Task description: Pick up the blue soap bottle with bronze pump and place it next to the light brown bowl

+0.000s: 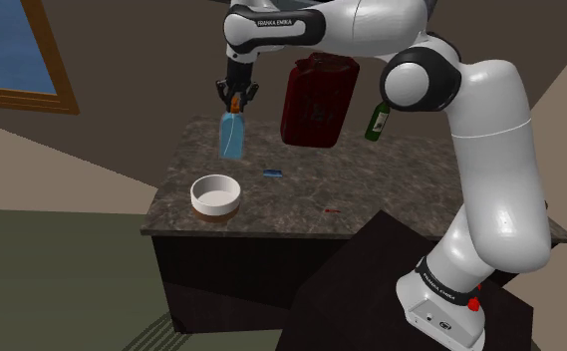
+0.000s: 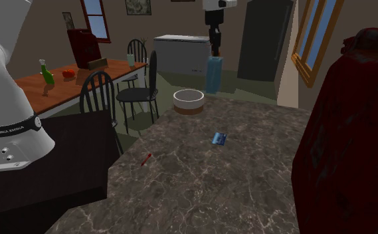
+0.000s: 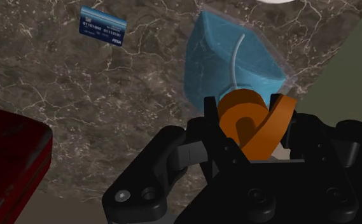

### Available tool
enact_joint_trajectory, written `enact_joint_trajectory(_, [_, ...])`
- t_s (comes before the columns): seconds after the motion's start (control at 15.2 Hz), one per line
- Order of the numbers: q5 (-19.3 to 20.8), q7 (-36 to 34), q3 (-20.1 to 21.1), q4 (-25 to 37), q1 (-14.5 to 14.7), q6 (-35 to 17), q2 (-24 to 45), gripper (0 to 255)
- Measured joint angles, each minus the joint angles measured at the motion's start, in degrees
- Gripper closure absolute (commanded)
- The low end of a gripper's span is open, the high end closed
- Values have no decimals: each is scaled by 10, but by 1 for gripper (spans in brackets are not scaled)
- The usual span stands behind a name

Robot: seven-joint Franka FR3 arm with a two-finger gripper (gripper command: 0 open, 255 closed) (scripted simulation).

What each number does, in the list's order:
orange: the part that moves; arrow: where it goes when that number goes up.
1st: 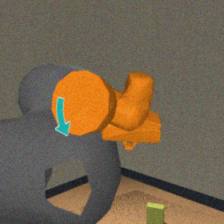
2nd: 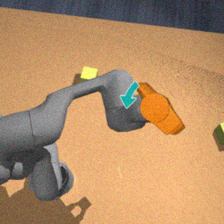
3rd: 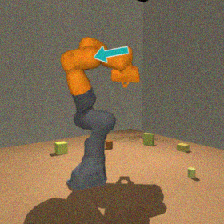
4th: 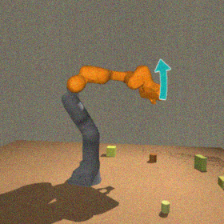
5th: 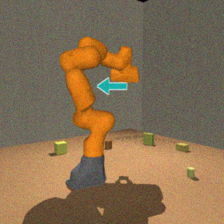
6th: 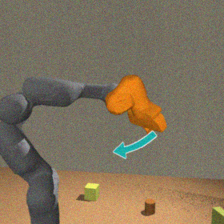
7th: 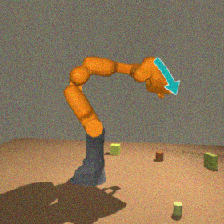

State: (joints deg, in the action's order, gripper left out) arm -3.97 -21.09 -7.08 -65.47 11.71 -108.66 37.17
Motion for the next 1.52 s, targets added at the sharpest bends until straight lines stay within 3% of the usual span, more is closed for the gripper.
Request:
enact_joint_trajectory(0.86, [-2,2,2,-78,2,-92,14,255])
enact_joint_trajectory(1.52, [-6,3,4,-102,3,-145,43,255])
